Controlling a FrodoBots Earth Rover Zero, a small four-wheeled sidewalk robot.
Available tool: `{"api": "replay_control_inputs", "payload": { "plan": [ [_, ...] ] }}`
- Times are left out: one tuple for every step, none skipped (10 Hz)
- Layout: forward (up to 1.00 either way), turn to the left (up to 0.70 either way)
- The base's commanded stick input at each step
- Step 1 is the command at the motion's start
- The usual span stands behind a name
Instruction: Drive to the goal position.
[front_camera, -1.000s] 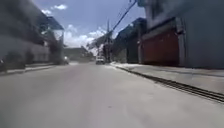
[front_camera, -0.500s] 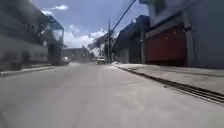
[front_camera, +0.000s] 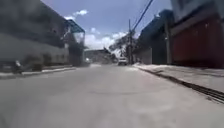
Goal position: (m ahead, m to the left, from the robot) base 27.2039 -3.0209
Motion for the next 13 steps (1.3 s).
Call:
{"api": "replay_control_inputs", "payload": {
  "plan": [
    [1.00, 0.00],
    [1.00, 0.00],
    [1.00, 0.00],
    [1.00, 0.00],
    [1.00, 0.00],
    [1.00, 0.00],
    [1.00, 0.00],
    [1.00, 0.00],
    [1.00, 0.00],
    [1.00, 0.00],
    [1.00, 0.00],
    [1.00, 0.00],
    [1.00, 0.00]
  ]
}}
